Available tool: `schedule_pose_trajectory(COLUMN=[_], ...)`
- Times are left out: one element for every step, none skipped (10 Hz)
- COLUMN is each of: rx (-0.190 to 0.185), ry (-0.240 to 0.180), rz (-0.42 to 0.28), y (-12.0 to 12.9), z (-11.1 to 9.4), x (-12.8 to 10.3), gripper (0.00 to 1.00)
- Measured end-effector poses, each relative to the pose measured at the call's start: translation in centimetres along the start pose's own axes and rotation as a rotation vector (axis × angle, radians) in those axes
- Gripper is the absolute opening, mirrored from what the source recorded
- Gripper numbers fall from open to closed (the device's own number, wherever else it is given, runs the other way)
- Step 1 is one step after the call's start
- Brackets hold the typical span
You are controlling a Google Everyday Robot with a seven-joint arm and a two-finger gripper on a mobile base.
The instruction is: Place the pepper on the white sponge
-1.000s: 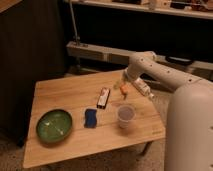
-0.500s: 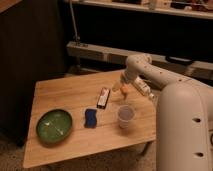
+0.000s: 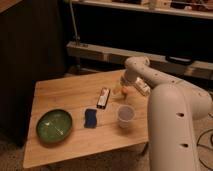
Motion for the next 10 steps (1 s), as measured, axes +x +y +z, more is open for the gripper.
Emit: schedule_pose_trajectory(rx=[0.001,0.000,-0.001,0.001,0.005,0.008,0.009,0.008,0.001,0.002], ry=[0.018,0.024,0.027,0.030,0.033,0.036,0.039,0.040,0.036,0.024], rz=[0.012,0.015,0.022,0.025,0.026,0.023,0.022,0.026,0.033,0.035], y=[-0.4,-0.4,-0.4,-0.5,-0.6,-0.5,-0.3,-0.3,-0.3,0.0], z=[0.4,0.6,0.8,0.8,0.9,1.0,1.1,1.1,0.8,-0.1], x=[0.4,0.3,0.4,0.6,0.7,0.6,0.6,0.7,1.0,1.0], gripper=[0.80,0.78,0.70,0.58,0.48,0.37,0.28,0.16,0.06,0.01])
